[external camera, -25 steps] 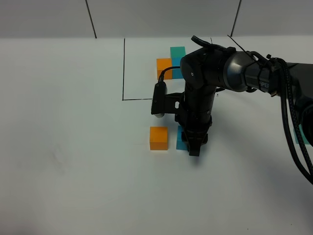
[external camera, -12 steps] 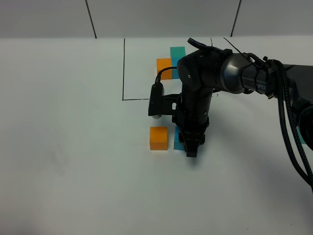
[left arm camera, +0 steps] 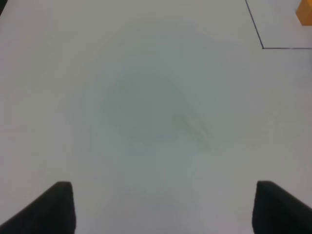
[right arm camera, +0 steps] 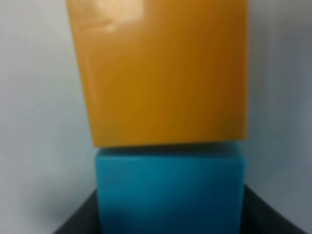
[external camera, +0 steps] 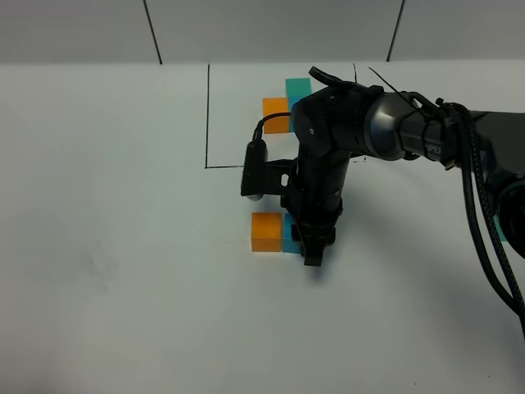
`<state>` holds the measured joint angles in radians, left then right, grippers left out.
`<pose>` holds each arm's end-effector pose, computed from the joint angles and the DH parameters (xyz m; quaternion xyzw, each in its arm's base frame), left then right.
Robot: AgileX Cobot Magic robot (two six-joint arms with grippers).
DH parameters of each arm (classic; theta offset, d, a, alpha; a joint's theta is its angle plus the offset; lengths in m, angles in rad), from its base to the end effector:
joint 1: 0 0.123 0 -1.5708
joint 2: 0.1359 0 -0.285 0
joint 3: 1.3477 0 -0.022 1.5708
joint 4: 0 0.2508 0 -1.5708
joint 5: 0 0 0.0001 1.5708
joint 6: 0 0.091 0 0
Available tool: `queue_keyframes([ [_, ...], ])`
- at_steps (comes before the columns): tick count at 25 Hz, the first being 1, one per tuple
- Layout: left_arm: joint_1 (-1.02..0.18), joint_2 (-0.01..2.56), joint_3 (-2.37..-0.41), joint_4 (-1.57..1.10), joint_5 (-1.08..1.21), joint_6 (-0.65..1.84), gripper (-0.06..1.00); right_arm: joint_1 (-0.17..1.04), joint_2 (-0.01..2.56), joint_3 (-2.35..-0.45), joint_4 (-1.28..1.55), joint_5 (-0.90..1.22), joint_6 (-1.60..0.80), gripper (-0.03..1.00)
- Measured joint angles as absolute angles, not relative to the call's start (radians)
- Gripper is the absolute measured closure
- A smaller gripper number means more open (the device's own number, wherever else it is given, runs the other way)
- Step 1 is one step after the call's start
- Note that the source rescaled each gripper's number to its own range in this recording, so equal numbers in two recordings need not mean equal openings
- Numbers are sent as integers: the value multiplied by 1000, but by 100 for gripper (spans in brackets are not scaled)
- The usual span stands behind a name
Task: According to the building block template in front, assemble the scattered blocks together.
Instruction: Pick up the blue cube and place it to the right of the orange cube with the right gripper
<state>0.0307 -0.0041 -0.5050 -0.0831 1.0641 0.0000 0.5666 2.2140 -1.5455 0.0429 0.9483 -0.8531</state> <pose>-0.0061 -0.0068 0.2786 -0.0112 0.8509 -0.0335 0.5241 0.3574 0.2311 0.1156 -0.6422 0.7660 0.0146 0.0229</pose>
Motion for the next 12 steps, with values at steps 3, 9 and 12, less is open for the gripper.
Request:
queue_keyframes([
  [3, 31, -4, -505, -83, 1064, 0, 36, 568, 2214, -1545, 44, 945, -853, 96],
  [9, 31, -4, -505, -83, 1064, 0, 36, 568, 2214, -1545, 44, 945, -853, 96],
  [12, 31, -4, -505, -83, 1064, 0, 36, 568, 2214, -1545, 44, 945, -859, 96],
])
